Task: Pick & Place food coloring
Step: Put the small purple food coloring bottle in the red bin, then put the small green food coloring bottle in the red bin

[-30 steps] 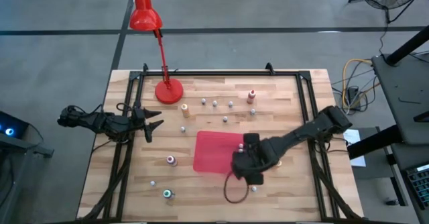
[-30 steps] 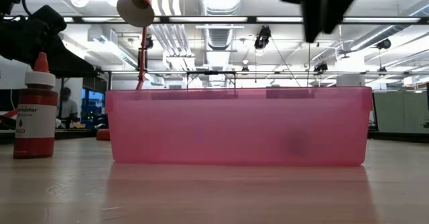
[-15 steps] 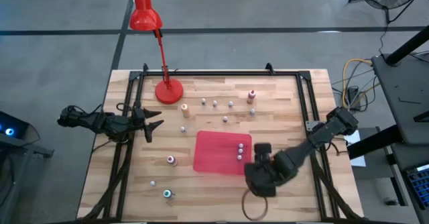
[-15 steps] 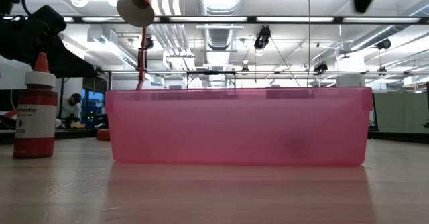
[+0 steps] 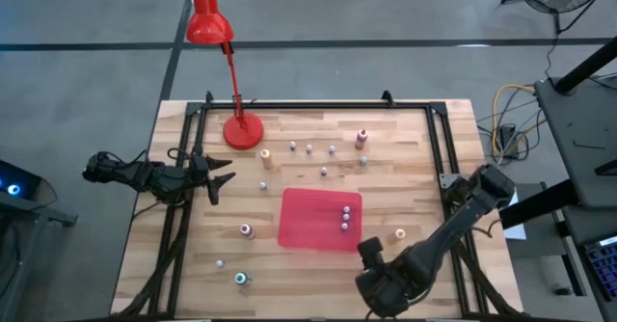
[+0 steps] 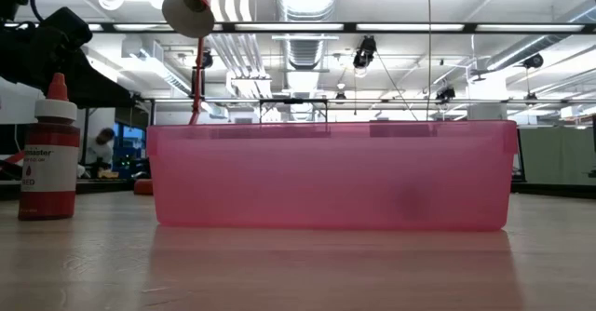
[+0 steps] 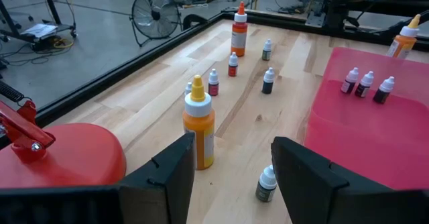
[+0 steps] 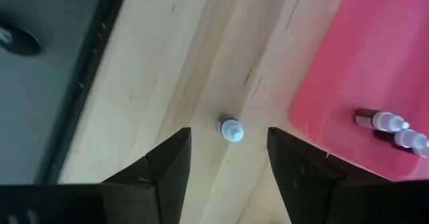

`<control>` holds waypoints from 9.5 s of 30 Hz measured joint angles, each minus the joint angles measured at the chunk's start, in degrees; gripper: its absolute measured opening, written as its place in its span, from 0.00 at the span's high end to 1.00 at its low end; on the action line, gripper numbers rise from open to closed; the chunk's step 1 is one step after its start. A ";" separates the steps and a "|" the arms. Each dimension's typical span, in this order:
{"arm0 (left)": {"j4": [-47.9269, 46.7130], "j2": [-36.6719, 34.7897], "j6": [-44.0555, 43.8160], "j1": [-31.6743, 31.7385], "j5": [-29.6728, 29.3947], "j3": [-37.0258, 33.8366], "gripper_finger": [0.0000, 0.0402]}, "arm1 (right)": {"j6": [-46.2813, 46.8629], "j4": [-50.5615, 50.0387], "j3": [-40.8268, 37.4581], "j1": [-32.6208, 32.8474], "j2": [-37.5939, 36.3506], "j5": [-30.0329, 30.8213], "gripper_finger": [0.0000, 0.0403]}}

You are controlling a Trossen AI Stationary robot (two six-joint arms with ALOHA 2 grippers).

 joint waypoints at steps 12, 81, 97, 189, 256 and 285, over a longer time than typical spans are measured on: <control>-0.01 0.00 0.02 -0.01 -0.01 -0.01 0.58 | -3.47 1.04 -0.98 -0.24 5.78 -2.43 0.53; -0.02 0.00 0.02 -0.02 0.00 0.00 0.58 | -3.16 6.64 -5.92 -3.43 8.02 -5.56 0.86; 0.00 0.00 0.02 -0.02 0.00 0.00 0.58 | -1.44 -9.95 7.18 -3.91 0.40 -5.93 0.84; -0.02 0.00 0.02 -0.02 0.00 0.00 0.58 | -10.35 5.49 -4.54 -34.16 8.91 -6.76 0.74; -0.01 0.00 0.01 -0.01 -0.01 -0.01 0.58 | 30.34 -2.59 -11.24 -52.56 -10.87 6.77 0.20; -0.02 0.00 0.02 -0.02 0.00 -0.01 0.58 | 28.75 13.83 -28.17 -56.28 -10.82 8.26 0.24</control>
